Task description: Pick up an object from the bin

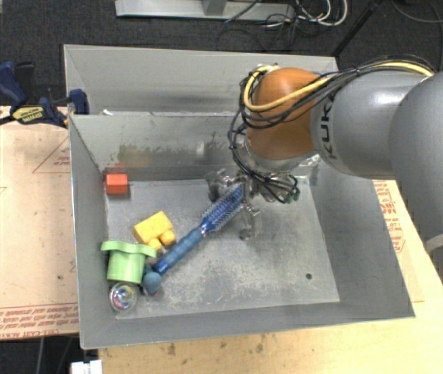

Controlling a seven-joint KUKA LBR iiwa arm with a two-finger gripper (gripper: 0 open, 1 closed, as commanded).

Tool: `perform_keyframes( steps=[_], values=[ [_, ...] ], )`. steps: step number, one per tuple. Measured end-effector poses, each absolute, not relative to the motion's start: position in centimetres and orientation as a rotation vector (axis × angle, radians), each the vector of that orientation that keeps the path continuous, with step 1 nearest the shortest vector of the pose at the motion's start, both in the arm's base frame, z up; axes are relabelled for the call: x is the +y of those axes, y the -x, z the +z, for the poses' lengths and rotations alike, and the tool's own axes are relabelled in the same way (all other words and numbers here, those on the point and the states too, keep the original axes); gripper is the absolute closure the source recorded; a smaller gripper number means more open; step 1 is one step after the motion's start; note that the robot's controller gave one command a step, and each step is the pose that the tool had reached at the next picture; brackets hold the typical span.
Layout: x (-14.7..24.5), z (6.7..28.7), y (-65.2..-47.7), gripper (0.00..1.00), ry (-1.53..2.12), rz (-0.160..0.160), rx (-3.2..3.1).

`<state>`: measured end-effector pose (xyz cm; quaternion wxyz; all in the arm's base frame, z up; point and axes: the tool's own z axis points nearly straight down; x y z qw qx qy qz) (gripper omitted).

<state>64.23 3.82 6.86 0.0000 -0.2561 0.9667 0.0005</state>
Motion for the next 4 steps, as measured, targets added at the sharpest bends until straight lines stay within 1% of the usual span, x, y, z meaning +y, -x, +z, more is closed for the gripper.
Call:
perform_keyframes(
  steps=[1, 2, 3, 4],
  values=[
    [3.9, 6.9, -64.3, 0.0, 0.8, 0.004, 3.036],
    [3.8, 6.8, -64.3, 1.0, 0.799, 0.004, 3.038],
    [3.9, 13.5, -64.5, 1.0, 0.796, -0.002, 3.03],
    [4.0, 16.1, -64.6, 1.0, 0.794, -0.001, 3.034]
  ],
)
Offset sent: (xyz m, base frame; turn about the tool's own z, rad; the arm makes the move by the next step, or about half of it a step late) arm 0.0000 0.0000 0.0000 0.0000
